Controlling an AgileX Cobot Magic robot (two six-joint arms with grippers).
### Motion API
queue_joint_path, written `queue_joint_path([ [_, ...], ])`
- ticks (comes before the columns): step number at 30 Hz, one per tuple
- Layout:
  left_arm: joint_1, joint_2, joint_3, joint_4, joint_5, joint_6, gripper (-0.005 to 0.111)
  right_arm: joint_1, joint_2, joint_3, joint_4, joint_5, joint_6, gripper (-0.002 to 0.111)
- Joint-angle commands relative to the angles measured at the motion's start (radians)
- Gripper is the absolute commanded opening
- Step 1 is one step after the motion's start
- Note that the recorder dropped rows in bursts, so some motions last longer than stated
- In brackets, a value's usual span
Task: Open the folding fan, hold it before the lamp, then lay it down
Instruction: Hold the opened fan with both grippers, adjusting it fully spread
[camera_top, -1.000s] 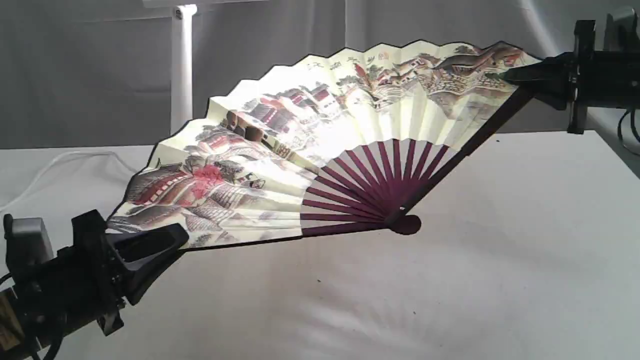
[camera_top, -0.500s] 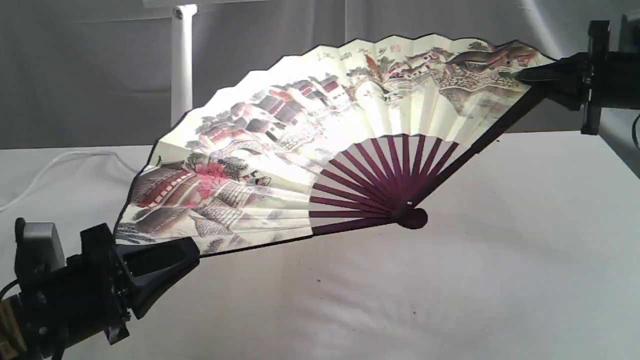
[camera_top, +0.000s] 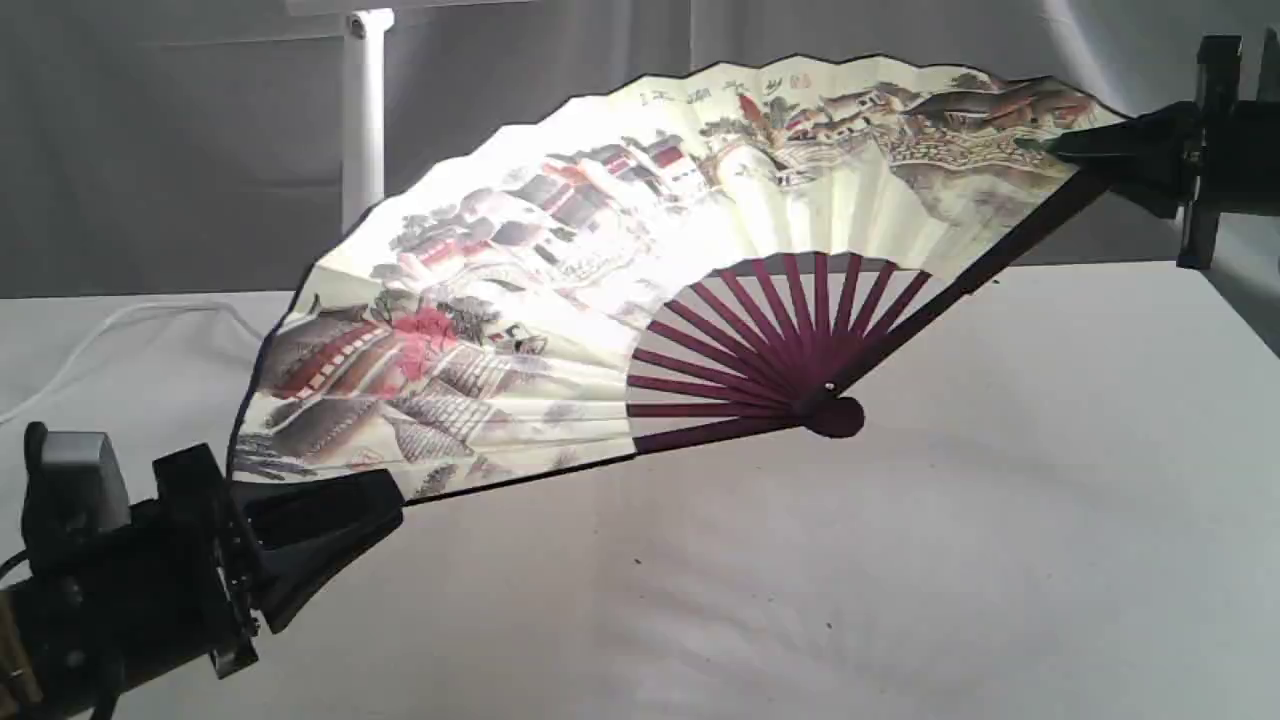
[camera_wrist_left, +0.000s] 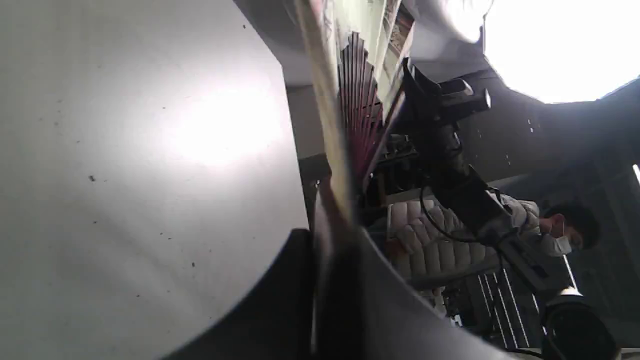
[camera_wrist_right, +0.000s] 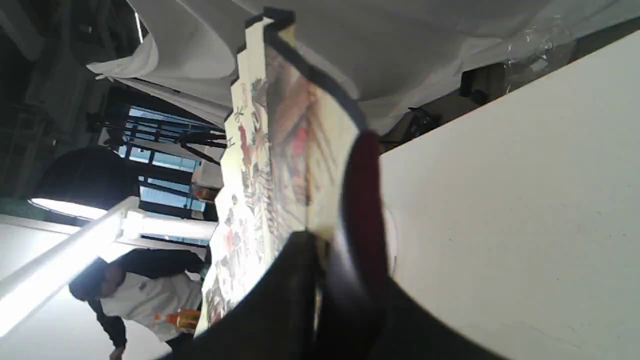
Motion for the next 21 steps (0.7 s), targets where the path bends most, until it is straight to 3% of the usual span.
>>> queue_joint_path([
  [1,0.027,-0.077,0.027,-0.023,0.079,-0.009,0.0,-0.073,-0.018,-0.014,0.042,-0.168,-0.067,0.0],
  [7,0.027,-0.159,0.029,-0.031,0.079,-0.069,0.0,-0.073,-0.018,-0.014,0.075,-0.16,-0.038,0.0],
  [12,0.027,-0.164,0.029,-0.053,0.079,-0.085,0.0,-0.073,-0.018,-0.016,0.166,-0.103,-0.023,0.0],
  [21,0.027,-0.164,0.029,-0.064,0.079,-0.119,0.0,-0.073,-0.018,-0.016,0.159,-0.097,0.074,0.0],
])
